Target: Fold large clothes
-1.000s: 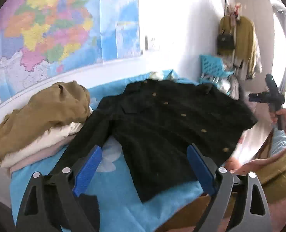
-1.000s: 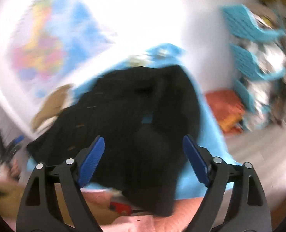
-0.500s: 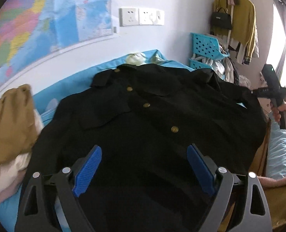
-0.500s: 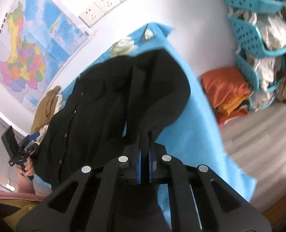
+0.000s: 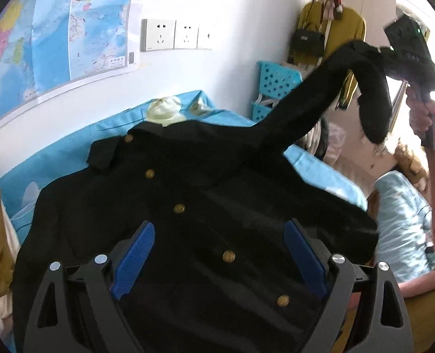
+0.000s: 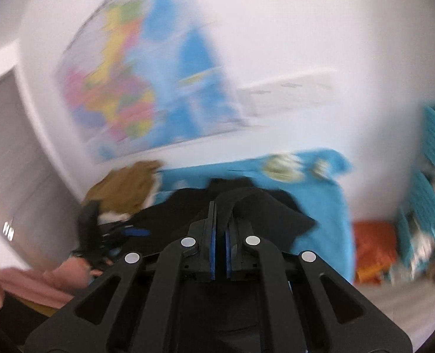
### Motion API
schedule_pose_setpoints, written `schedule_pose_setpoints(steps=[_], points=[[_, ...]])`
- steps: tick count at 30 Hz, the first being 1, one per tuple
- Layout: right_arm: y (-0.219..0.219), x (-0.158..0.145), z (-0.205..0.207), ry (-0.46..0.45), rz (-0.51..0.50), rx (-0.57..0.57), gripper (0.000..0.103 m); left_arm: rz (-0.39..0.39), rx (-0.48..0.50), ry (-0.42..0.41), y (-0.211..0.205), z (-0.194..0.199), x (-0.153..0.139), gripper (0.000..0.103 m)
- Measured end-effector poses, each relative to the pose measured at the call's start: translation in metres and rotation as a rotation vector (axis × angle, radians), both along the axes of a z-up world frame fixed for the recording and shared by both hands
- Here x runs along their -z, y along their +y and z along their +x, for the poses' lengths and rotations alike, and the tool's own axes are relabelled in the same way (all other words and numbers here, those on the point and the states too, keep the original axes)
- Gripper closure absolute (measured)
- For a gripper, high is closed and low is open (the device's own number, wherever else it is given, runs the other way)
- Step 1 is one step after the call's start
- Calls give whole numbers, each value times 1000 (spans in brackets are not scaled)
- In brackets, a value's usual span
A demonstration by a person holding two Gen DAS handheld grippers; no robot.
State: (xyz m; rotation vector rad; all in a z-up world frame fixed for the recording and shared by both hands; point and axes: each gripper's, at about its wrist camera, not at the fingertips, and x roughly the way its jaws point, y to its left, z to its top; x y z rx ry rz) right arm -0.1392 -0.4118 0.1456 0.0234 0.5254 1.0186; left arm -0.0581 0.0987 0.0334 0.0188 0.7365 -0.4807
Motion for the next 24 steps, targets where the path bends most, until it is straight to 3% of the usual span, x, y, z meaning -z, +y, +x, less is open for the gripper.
schedule_pose_setpoints(steps=[3,8,10,11,12,13,14,17,21,24], points=[[77,8,9,38,-51,-142,98,-54,-2,-29,12,-3,-8,16],[205,79,32,197,-208,-274,96,-92,-77,-43,51,-12,-9,14],[235,109,44,277,-259,-285,86,-83,-105,-35,65,-18,-6,14],[245,124,52,331,-271,-280,69,-72,-114,-29,68,-19,-4,14],[249,136,60,376,-273,-260,37,-57,-122,-22,71,-20,-2,14],[249,141,64,384,-277,-241,25,-42,-126,-15,71,-21,0,14],[245,144,67,374,-280,-218,23,-26,-124,-5,70,-20,3,14],[212,137,69,354,-224,-199,27,-9,-92,18,61,-17,11,10],[147,116,81,264,-145,-52,25,21,-42,41,42,-7,23,6],[100,125,103,321,-99,66,23,71,7,71,16,7,33,6]])
